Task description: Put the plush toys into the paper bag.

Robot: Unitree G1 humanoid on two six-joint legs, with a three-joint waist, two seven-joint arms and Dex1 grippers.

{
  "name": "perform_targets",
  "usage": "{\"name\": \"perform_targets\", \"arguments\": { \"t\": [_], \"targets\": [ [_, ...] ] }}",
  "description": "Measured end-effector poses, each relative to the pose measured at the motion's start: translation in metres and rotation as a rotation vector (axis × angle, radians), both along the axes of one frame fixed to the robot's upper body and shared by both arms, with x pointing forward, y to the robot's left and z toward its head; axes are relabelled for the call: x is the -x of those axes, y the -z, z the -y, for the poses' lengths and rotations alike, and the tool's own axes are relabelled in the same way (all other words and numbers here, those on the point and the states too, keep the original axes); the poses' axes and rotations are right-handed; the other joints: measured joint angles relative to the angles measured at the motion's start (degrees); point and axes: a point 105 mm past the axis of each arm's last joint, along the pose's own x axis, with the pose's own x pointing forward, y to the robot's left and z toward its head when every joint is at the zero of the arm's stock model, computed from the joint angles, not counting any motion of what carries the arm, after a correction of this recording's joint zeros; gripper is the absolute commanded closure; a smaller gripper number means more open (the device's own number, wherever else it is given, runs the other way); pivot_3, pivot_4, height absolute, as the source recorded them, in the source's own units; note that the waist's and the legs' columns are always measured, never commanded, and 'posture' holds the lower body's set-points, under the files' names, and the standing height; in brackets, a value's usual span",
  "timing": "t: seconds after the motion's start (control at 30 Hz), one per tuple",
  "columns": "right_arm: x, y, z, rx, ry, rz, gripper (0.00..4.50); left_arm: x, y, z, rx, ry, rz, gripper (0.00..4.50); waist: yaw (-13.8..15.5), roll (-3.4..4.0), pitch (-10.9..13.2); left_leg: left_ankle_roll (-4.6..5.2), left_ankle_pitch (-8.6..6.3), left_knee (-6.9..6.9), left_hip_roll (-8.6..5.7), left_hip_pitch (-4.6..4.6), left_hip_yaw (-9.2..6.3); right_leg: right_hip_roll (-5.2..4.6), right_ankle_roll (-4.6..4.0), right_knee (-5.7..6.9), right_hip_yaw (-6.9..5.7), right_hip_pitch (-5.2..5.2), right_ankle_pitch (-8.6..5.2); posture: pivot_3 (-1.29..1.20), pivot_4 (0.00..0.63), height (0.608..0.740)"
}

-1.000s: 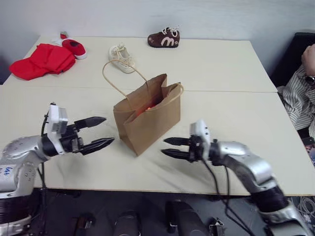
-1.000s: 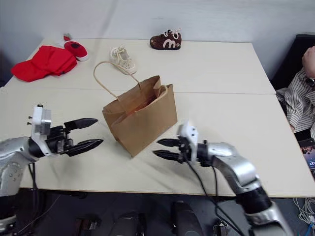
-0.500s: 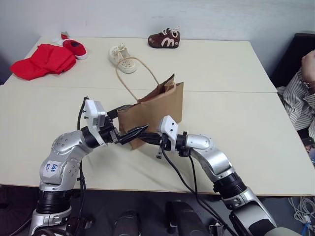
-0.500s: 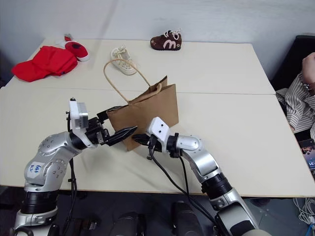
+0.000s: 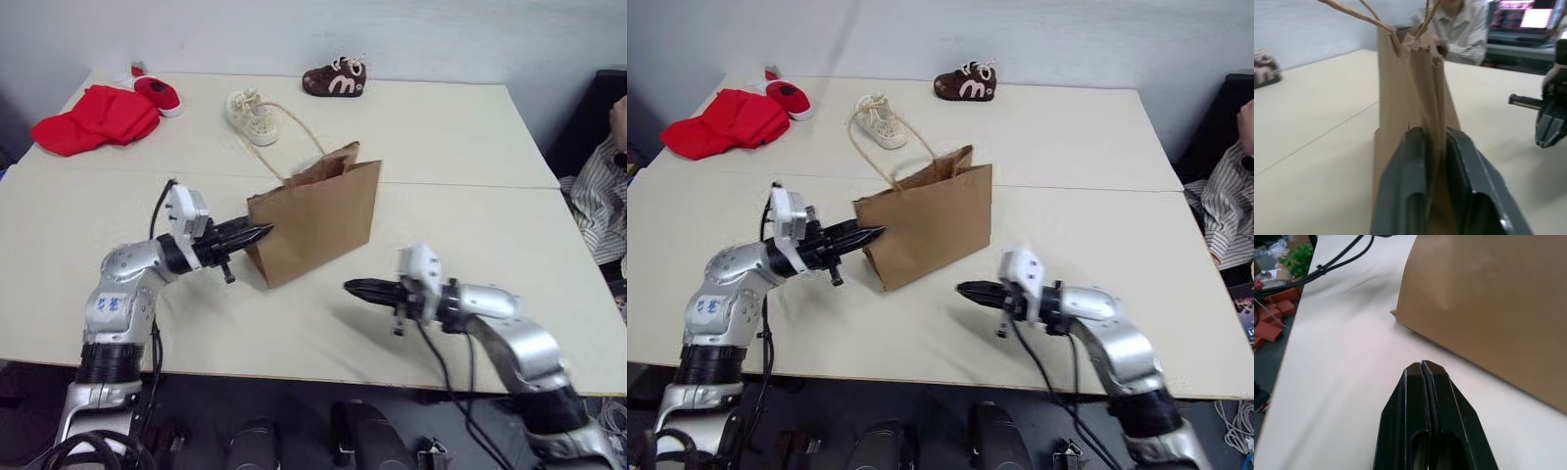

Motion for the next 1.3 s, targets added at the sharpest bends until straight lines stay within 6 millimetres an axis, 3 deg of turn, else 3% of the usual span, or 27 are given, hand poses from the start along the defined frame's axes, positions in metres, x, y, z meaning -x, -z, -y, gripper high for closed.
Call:
{"name": "perform_targets", "arguments": {
  "t": [0.13, 0.27, 0.33, 0.5, 0.73, 0.93, 1.0, 1.07, 1.2, 1.23, 1.3],
  "targets": [
    [0.023, 0.004, 0.046, 0.080, 0.078, -0.038, 4.50, 0.020, -0.014, -0.005, -0.002, 0.212, -0.064, 4.48, -0.7, 0.02, 0.0, -0.02, 0.01, -0.02, 0.00, 0.07, 0.11, 0.05, 0.00, 0.05, 0.13, 0.00, 0.00, 0.00, 0.150, 0.740],
    [0.034, -0.003, 0.064, 0.094, 0.102, 0.018, 4.50, 0.041, -0.005, -0.011, -0.084, 0.391, -0.177, 4.48, -0.9, 0.03, 0.0, -0.09, 0.04, -0.03, -0.01, 0.20, 0.15, 0.11, 0.00, 0.19, 0.25, 0.02, -0.01, 0.00, 0.150, 0.740],
    [0.037, -0.005, 0.069, 0.114, 0.103, 0.030, 4.50, 0.048, 0.003, -0.012, -0.125, 0.462, -0.197, 4.48, -0.6, 0.03, 0.0, -0.09, 0.05, 0.00, -0.04, 0.20, 0.14, 0.11, 0.00, 0.19, 0.27, 0.03, 0.00, 0.00, 0.150, 0.740],
    [0.038, -0.008, 0.070, 0.116, 0.117, 0.054, 4.50, 0.033, 0.024, -0.018, -0.169, 0.389, -0.189, 4.48, -0.2, 0.02, 0.0, -0.05, 0.03, 0.06, -0.07, 0.15, 0.12, 0.07, 0.01, 0.15, 0.26, 0.04, 0.00, 0.00, 0.150, 0.740],
    [0.038, -0.010, 0.058, 0.091, 0.107, 0.075, 4.50, 0.037, 0.021, -0.020, -0.219, 0.378, -0.108, 4.48, -0.7, 0.01, 0.0, -0.04, 0.02, 0.03, -0.01, 0.17, 0.15, 0.08, 0.02, 0.16, 0.30, 0.02, 0.01, 0.00, 0.150, 0.740],
    [0.028, -0.023, 0.058, 0.052, 0.120, 0.083, 4.50, 0.045, 0.030, -0.040, -0.265, 0.225, -0.139, 2.65, -0.5, 0.03, 0.0, -0.03, 0.02, 0.02, -0.01, 0.20, 0.15, 0.04, 0.00, 0.22, 0.33, 0.01, 0.00, 0.00, 0.150, 0.740],
    [0.024, -0.026, 0.061, 0.051, 0.129, 0.078, 4.13, 0.045, 0.030, -0.050, -0.268, 0.157, -0.137, 2.09, -0.4, 0.02, 0.0, -0.02, 0.01, 0.02, -0.02, 0.18, 0.13, 0.04, 0.00, 0.19, 0.30, 0.01, 0.00, 0.00, 0.150, 0.740],
    [0.021, -0.030, 0.065, 0.044, 0.130, 0.067, 3.64, 0.048, 0.029, -0.066, -0.286, 0.083, -0.122, 1.46, -0.4, 0.02, 0.0, -0.01, 0.00, 0.01, -0.02, 0.18, 0.13, 0.03, 0.00, 0.17, 0.30, 0.01, 0.00, 0.00, 0.150, 0.740],
    [0.021, -0.034, 0.078, 0.095, 0.117, 0.086, 2.26, 0.061, 0.042, -0.107, -0.366, -0.104, -0.132, 0.21, -0.6, 0.03, 0.0, 0.04, -0.03, -0.06, 0.00, 0.18, 0.15, 0.02, 0.00, 0.07, 0.30, 0.01, 0.00, 0.00, 0.150, 0.740],
    [0.022, -0.034, 0.085, 0.122, 0.118, 0.089, 1.85, 0.066, 0.047, -0.118, -0.387, -0.154, -0.149, 0.00, -0.6, 0.03, 0.0, 0.05, -0.04, -0.09, 0.00, 0.19, 0.16, 0.02, 0.00, 0.05, 0.29, 0.01, 0.00, 0.00, 0.150, 0.740],
    [0.022, -0.037, 0.097, 0.152, 0.129, 0.111, 1.26, 0.074, 0.055, -0.137, -0.413, -0.248, -0.183, 0.00, -0.6, 0.02, 0.0, 0.07, -0.05, -0.08, 0.01, 0.20, 0.16, 0.01, 0.00, 0.04, 0.28, 0.02, 0.00, 0.00, 0.150, 0.740]
  ]
}}
